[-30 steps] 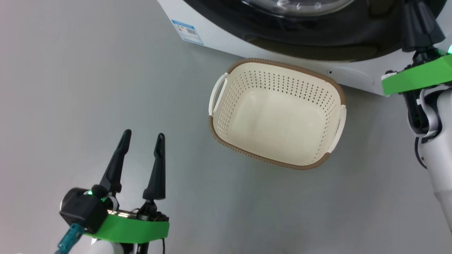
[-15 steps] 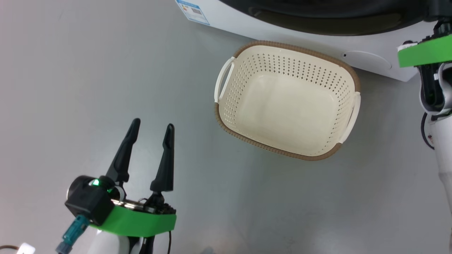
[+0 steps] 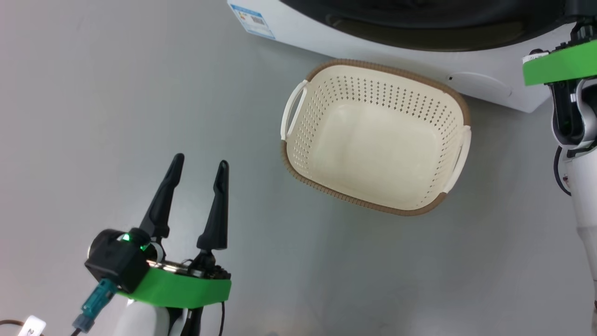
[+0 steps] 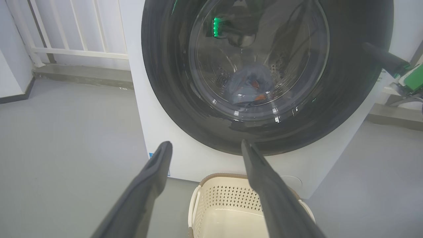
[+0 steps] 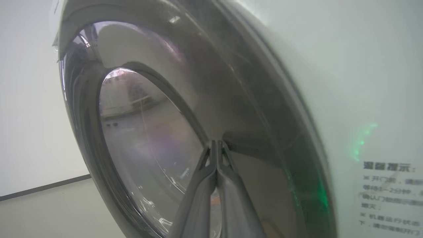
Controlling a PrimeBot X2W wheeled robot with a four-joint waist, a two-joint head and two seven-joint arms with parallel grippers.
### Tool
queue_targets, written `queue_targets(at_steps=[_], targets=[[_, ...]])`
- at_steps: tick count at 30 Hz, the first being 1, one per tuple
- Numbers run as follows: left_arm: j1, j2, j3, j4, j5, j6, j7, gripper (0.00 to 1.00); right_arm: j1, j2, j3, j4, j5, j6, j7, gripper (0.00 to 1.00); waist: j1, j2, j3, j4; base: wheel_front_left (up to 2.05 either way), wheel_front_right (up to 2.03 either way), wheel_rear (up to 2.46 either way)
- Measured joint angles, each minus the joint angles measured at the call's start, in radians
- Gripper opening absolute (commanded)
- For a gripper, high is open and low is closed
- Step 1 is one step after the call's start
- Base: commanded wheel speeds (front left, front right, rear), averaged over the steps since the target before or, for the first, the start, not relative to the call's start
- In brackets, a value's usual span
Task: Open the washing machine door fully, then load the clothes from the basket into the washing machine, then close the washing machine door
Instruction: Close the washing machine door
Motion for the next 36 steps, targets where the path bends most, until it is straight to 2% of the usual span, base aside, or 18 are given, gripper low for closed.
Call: queue_targets(at_steps=[4,5,6,7,8,9,10,23,31,36], targets=[[0.002,0.004,0.009,0.025,0.0,0.0,0.0,1.0,0.056,0.0,0.017,-0.007,0.008,-0.006,0.0,0.0,0.0,0.0,-0.033,-0.014,0.0,0.0,0.0],[0.005,0.009,0.015,0.037,0.0,0.0,0.0,1.0,0.096,0.01,0.024,-0.008,0.012,-0.006,0.0,0.04,-0.0001,0.0,-0.052,-0.023,0.0,0.0,0.0],[0.009,0.015,0.018,0.044,0.0,0.0,0.0,1.0,0.115,0.017,0.022,-0.009,0.02,-0.006,0.0,0.22,-0.0001,0.0,-0.061,-0.028,0.0,0.0,0.0],[0.012,0.022,0.022,0.051,-0.001,0.0,0.0,1.0,0.132,0.024,0.022,-0.009,0.03,-0.006,0.0,0.46,-0.0001,0.0,-0.072,-0.033,0.0,0.0,0.0],[0.013,0.03,0.028,0.058,-0.001,0.0,0.0,1.0,0.149,0.028,0.027,-0.009,0.035,-0.006,0.0,0.46,-0.0001,0.0,-0.083,-0.038,0.0,0.0,0.0],[0.013,0.036,0.034,0.064,-0.001,0.0,0.0,1.0,0.165,0.032,0.033,-0.011,0.035,-0.006,0.0,0.79,-0.0001,0.0,-0.094,-0.043,0.0,0.0,0.0],[0.015,0.04,0.039,0.07,-0.001,0.0,0.0,1.0,0.183,0.036,0.034,-0.017,0.037,-0.006,0.0,1.0,-0.0001,0.0,-0.105,-0.048,0.0,0.0,0.0],[0.078,0.118,0.065,0.137,0.001,0.0,0.0,1.0,0.411,0.06,0.076,-0.078,0.052,-0.008,0.0,1.0,-0.0003,0.0,-0.246,-0.129,0.0,0.0,0.0],[0.117,0.155,0.078,0.15,0.002,0.0,0.0,1.0,0.526,0.066,0.033,-0.113,0.052,-0.008,0.0,1.0,-0.0003,0.0,-0.32,-0.21,0.0,0.0,0.0],[0.133,0.157,0.096,0.154,0.01,0.0,0.0,1.0,0.602,0.068,0.018,-0.122,0.052,-0.008,0.0,1.0,-0.0003,0.0,-0.362,-0.256,0.0,0.0,0.0]])
